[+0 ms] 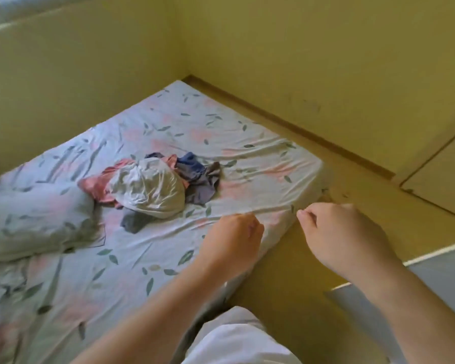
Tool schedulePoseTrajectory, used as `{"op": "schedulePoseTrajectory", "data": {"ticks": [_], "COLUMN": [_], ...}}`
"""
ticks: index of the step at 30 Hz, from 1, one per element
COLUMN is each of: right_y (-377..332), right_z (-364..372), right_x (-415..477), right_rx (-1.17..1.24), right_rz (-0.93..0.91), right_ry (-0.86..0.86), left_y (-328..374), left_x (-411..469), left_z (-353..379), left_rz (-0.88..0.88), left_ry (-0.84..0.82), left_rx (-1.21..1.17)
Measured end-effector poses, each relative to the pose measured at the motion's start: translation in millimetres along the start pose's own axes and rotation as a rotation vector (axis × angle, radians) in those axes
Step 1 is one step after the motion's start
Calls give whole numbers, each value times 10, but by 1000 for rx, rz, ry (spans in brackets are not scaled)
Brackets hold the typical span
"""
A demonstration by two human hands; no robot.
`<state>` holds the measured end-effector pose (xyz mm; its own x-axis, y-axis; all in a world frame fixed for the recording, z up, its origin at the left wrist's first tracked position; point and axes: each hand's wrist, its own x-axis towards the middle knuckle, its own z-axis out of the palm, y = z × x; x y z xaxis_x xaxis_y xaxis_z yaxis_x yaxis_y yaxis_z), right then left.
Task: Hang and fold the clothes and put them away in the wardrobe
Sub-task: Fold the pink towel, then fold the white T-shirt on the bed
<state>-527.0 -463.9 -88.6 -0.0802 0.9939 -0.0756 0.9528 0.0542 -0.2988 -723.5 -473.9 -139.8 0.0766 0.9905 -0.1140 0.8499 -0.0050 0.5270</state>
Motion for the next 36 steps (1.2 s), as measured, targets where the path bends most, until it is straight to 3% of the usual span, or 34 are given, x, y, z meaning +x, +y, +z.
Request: {"op": "schedulePoseTrajectory", "data": {"ticks": [5, 11, 19, 22, 29, 33, 36], "right_y": [-644, -1241, -1581, -1593, -1531, -1548, -1600], "right_z": [788, 1942, 3441, 3842, 4311, 4339, 4286], "right_x": [695, 1439, 1998, 1995, 1870, 1782, 1753], "right_rx": [-51, 14, 305, 334, 346, 331, 307], "right_rz": [-54, -21, 135, 178, 268, 293, 293], "right_ry": [-258, -458, -618, -628, -639, -626, -655], "left_y": [-1201, -2776, -4469, -4942, -5579, -5733, -5782], "left_x": [433, 1049, 1791, 2044, 2487, 2673, 2679], "left_z": [118, 458, 976, 1197, 1602, 1636, 1519], "left_rz": [-213, -503, -1019, -1129, -1157, -1265, -1320], "left_ry": [-107, -347, -298, -298, 83, 319, 514], "left_rx": [59, 75, -511, -684, -1158, -1464, -1543]}}
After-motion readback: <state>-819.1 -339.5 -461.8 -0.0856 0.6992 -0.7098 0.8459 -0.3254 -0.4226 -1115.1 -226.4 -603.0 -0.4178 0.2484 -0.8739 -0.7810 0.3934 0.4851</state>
